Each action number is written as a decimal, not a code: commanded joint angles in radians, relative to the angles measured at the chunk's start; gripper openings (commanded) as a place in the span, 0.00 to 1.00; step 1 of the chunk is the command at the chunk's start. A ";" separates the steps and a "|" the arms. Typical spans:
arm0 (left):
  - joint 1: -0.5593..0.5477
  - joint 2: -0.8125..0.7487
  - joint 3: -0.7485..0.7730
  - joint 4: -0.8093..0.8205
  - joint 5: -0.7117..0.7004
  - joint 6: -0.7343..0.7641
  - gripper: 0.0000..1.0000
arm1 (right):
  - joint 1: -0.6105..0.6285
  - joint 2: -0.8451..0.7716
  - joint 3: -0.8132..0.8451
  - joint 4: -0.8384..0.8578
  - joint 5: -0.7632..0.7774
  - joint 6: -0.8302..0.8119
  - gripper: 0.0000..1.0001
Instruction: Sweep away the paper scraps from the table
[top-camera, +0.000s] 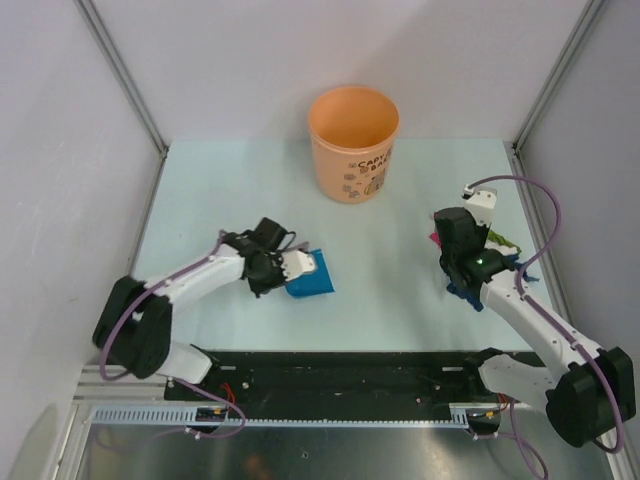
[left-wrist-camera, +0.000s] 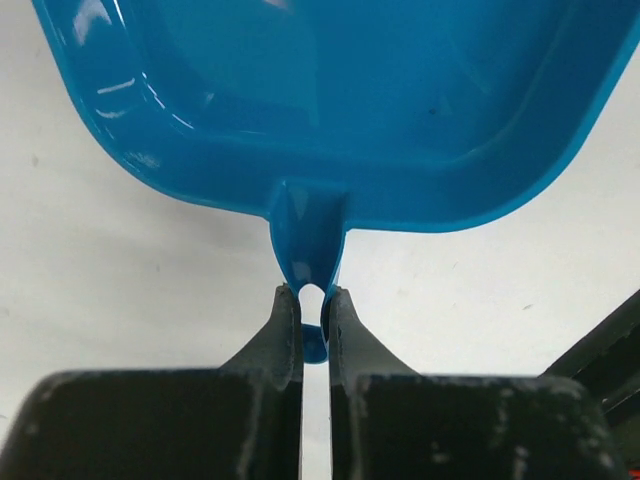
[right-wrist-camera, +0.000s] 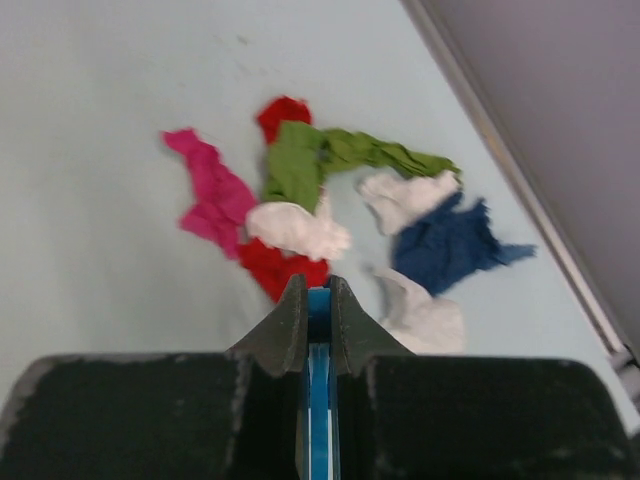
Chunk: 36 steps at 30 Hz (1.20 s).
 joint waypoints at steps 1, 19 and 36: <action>-0.114 0.106 0.113 -0.015 -0.071 -0.092 0.00 | -0.015 0.040 -0.006 -0.049 0.164 0.046 0.00; -0.223 0.321 0.241 -0.013 -0.082 -0.089 0.00 | 0.209 0.120 -0.034 0.061 -0.320 0.185 0.00; -0.223 0.293 0.223 -0.013 -0.076 -0.057 0.52 | 0.353 0.048 0.046 0.259 -0.422 0.055 0.00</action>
